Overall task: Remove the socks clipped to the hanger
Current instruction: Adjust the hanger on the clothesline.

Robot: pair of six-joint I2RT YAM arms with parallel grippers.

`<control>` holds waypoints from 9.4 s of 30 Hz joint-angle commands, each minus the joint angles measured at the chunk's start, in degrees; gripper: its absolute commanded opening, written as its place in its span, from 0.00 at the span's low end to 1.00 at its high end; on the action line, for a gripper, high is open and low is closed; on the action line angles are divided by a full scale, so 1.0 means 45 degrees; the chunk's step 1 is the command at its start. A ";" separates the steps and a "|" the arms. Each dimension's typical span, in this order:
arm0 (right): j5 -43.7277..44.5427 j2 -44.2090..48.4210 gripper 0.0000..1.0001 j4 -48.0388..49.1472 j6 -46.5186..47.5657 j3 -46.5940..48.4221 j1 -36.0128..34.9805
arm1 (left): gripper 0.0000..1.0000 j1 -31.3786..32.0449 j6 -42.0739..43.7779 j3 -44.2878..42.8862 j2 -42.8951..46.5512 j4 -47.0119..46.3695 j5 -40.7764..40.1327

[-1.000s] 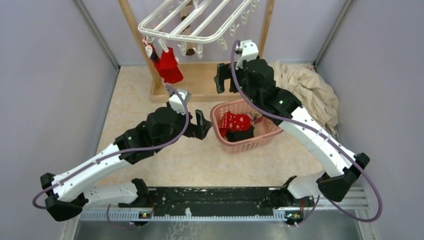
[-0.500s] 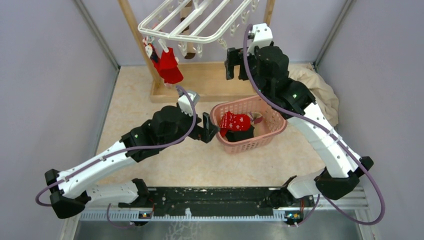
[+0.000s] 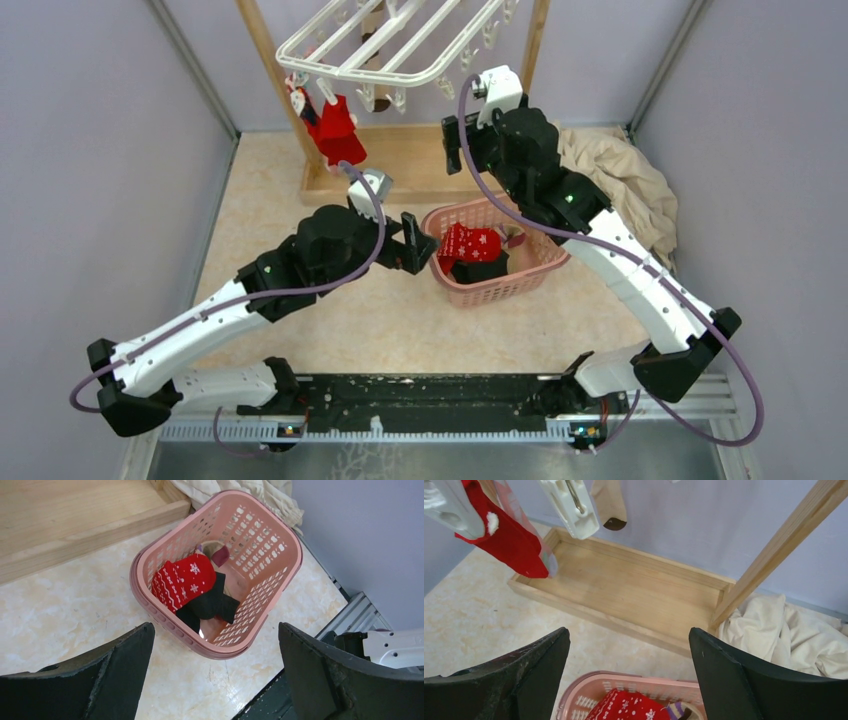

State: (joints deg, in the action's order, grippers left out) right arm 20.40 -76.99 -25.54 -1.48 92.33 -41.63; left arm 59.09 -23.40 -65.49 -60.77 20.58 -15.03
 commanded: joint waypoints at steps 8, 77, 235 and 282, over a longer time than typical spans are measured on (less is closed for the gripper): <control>-0.0659 -0.0525 0.81 0.1018 -0.0393 0.1519 -0.0326 | 0.99 -0.0030 0.0357 -0.0844 0.0034 -0.0066 -0.0543; 0.0137 -0.5564 0.38 0.0361 -0.0604 0.7327 0.0952 | 0.99 -0.0026 0.0707 0.0631 0.1168 -0.0276 0.0210; -0.3278 -0.4098 0.25 0.6750 -0.3490 0.3416 0.4550 | 0.99 -0.0127 -0.0446 -0.0318 0.1079 0.3267 -0.2143; -0.6065 -0.5361 0.66 0.5139 -0.5265 0.4843 0.7004 | 0.99 -0.0124 -0.0654 -0.0484 0.1143 0.3401 -0.2000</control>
State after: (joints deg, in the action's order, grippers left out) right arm -6.76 -108.60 -6.57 -24.27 118.15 -11.62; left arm 58.72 -25.93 -65.98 -56.42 36.01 -24.38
